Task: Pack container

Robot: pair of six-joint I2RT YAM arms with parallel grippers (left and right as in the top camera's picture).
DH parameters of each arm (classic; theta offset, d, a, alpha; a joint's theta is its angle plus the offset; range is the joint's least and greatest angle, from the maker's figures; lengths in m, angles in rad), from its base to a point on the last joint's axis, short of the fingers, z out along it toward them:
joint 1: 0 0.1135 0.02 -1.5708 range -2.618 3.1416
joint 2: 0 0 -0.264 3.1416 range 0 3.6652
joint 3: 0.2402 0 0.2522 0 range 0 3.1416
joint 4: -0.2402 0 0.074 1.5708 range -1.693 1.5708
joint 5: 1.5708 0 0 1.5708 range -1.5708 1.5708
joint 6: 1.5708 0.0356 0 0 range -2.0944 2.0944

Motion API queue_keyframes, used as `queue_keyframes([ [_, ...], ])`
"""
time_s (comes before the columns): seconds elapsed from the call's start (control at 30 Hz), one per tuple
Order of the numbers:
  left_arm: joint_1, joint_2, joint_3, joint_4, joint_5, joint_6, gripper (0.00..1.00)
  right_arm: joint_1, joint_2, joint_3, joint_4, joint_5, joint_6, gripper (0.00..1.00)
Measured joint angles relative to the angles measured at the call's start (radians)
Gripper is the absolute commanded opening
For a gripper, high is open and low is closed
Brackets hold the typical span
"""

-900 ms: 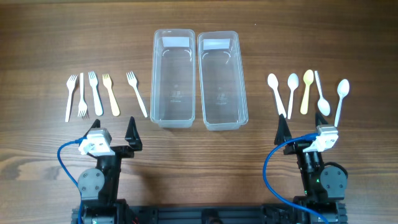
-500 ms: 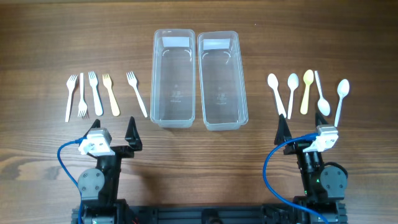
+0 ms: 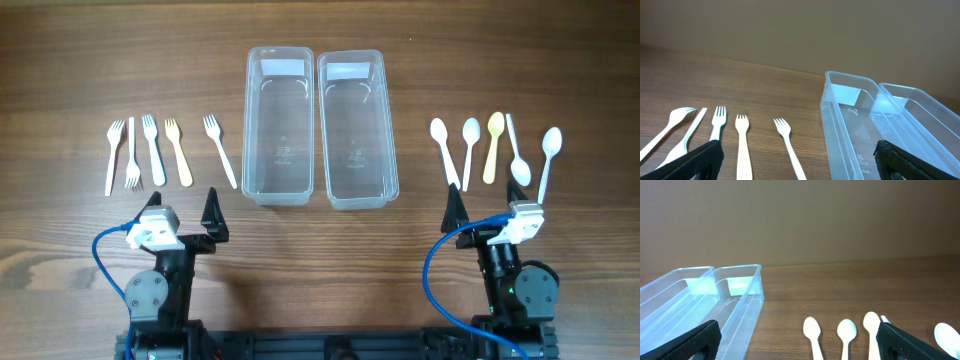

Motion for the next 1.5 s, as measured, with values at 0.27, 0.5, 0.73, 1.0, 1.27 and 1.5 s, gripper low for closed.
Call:
queue_keyframes([
  [0.27,0.0,0.0,0.0,0.0,0.0,0.0,1.0,0.0,0.0,0.0,0.0,0.0,0.0,1.0],
  [0.5,0.0,0.0,0.0,0.0,0.0,0.0,1.0,0.0,0.0,0.0,0.0,0.0,0.0,1.0],
  [0.73,0.0,0.0,0.0,0.0,0.0,0.0,1.0,0.0,0.0,0.0,0.0,0.0,0.0,1.0],
  [1.0,0.0,0.0,0.0,0.003,-0.024,0.0,1.0,0.0,0.0,0.0,0.0,0.0,0.0,1.0],
  [1.27,0.0,0.01,0.01,0.029,-0.053,-0.119,1.0,0.0,0.0,0.0,0.0,0.0,0.0,1.0],
  [1.5,0.0,0.29,0.388,-0.116,-0.076,-0.197,1.0,0.0,0.0,0.0,-0.001,0.0,0.0,1.0],
])
